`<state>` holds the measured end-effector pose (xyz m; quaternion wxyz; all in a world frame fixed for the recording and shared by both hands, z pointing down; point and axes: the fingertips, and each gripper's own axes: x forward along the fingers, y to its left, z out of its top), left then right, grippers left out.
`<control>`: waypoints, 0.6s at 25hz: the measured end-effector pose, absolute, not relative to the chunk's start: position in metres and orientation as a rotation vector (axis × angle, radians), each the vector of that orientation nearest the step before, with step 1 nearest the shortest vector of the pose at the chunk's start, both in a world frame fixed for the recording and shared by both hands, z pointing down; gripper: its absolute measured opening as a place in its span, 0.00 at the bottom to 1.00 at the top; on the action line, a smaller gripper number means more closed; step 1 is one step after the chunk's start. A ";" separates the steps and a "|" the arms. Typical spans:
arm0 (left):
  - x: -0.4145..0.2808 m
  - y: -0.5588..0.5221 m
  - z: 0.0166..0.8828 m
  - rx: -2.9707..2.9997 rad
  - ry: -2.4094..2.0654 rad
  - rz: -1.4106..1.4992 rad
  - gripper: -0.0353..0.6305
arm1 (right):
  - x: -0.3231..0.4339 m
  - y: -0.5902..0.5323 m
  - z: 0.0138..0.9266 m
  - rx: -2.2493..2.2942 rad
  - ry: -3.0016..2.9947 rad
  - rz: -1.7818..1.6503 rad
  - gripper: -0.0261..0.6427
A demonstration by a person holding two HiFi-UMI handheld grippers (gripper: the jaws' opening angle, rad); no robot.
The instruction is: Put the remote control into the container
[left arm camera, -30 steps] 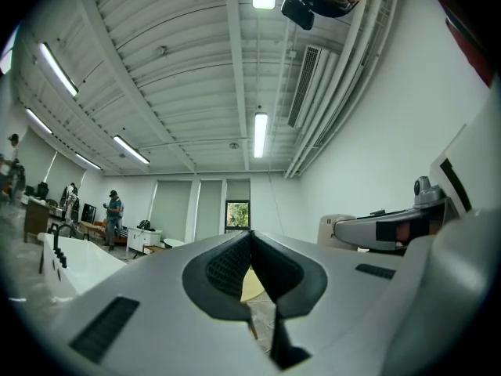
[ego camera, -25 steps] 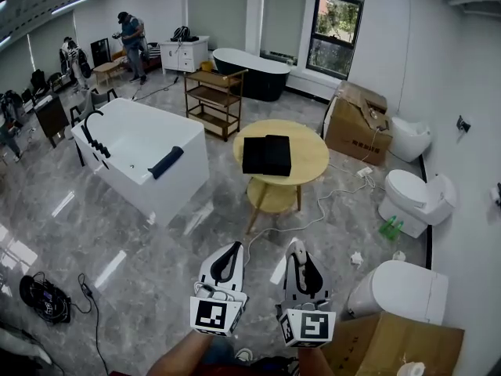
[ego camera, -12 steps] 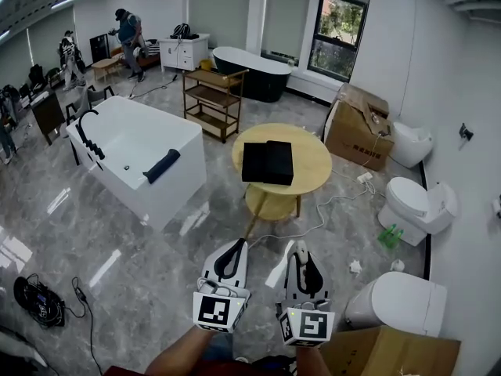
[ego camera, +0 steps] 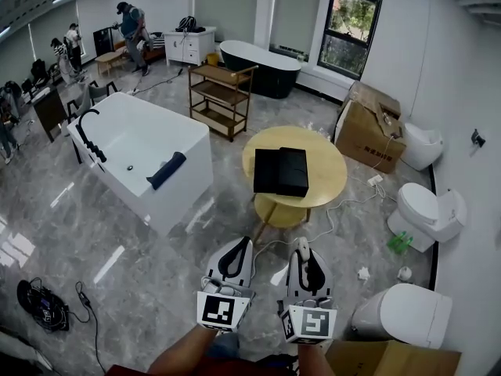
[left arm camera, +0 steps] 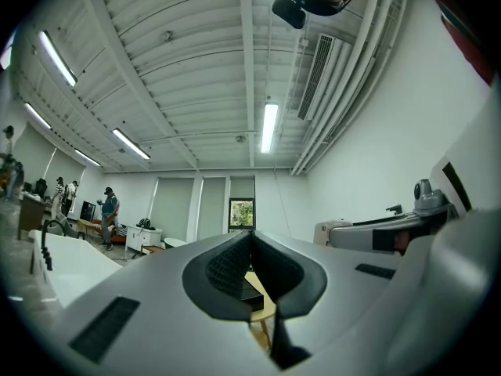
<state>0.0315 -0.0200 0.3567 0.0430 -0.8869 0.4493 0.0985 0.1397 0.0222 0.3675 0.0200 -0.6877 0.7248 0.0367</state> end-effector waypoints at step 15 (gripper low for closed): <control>-0.009 -0.149 0.351 -2.709 1.353 0.382 0.08 | 0.111 -0.105 0.367 -2.215 2.241 0.110 0.20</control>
